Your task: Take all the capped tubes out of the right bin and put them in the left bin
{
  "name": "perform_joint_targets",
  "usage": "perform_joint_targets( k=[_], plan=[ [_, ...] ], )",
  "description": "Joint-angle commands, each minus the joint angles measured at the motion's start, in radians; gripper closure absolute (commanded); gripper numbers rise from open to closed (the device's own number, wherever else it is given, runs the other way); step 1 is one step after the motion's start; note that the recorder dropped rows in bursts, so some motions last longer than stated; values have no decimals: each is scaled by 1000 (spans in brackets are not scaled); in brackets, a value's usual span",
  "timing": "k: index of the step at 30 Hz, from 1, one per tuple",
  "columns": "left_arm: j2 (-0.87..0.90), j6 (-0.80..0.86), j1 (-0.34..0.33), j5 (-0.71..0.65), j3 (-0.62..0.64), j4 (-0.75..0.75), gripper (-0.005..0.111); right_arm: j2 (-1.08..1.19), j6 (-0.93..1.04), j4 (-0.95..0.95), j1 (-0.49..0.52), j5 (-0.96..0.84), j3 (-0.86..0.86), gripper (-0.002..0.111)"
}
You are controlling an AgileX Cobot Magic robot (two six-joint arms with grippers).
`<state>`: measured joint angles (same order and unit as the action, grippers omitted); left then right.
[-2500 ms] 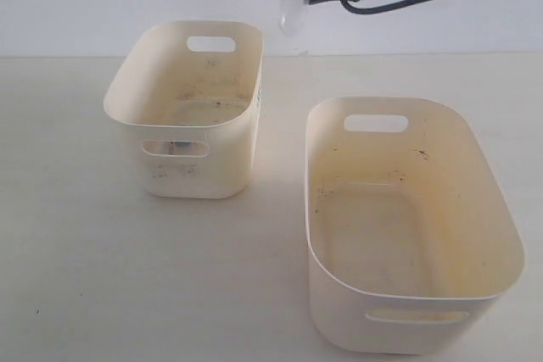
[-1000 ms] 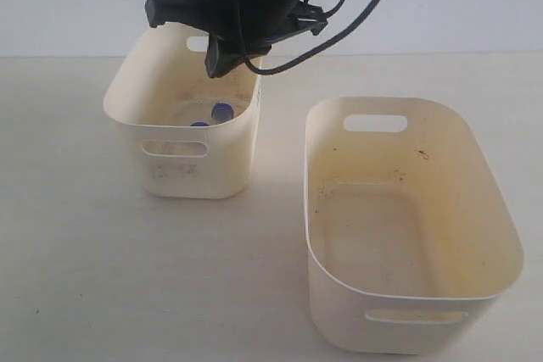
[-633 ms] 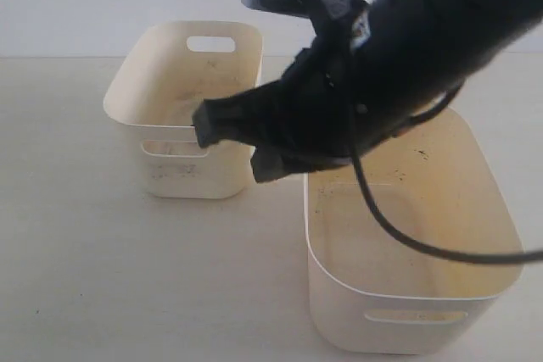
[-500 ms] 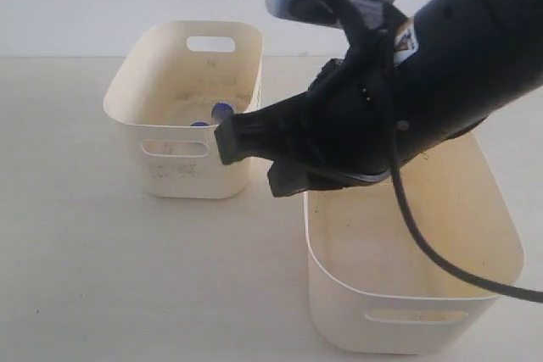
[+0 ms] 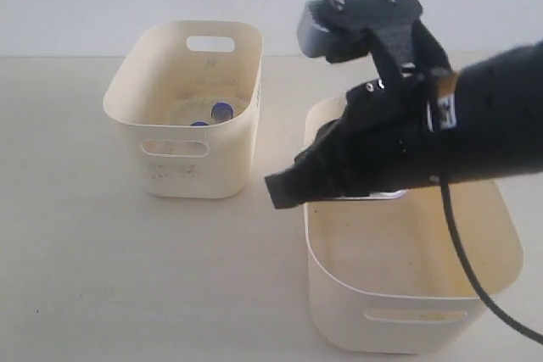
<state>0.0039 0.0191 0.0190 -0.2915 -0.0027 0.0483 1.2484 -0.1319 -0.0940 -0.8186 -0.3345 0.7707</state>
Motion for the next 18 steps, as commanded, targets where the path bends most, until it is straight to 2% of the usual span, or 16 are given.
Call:
perform_joint_targets(
  k=[1,7,13,18],
  plan=[
    [-4,-2,2,-4,3,9,103,-65,-55,-32,85,334,-192,108],
    [-4,-2,2,-4,3,9,103,-244,-286,-128,313,343,-316,108],
    [-4,-2,2,-4,3,9,103,-503,-261,-126,566,334,-417,108],
    [-4,-2,2,-4,3,9,103,-753,-169,-126,729,334,-541,108]
  ],
)
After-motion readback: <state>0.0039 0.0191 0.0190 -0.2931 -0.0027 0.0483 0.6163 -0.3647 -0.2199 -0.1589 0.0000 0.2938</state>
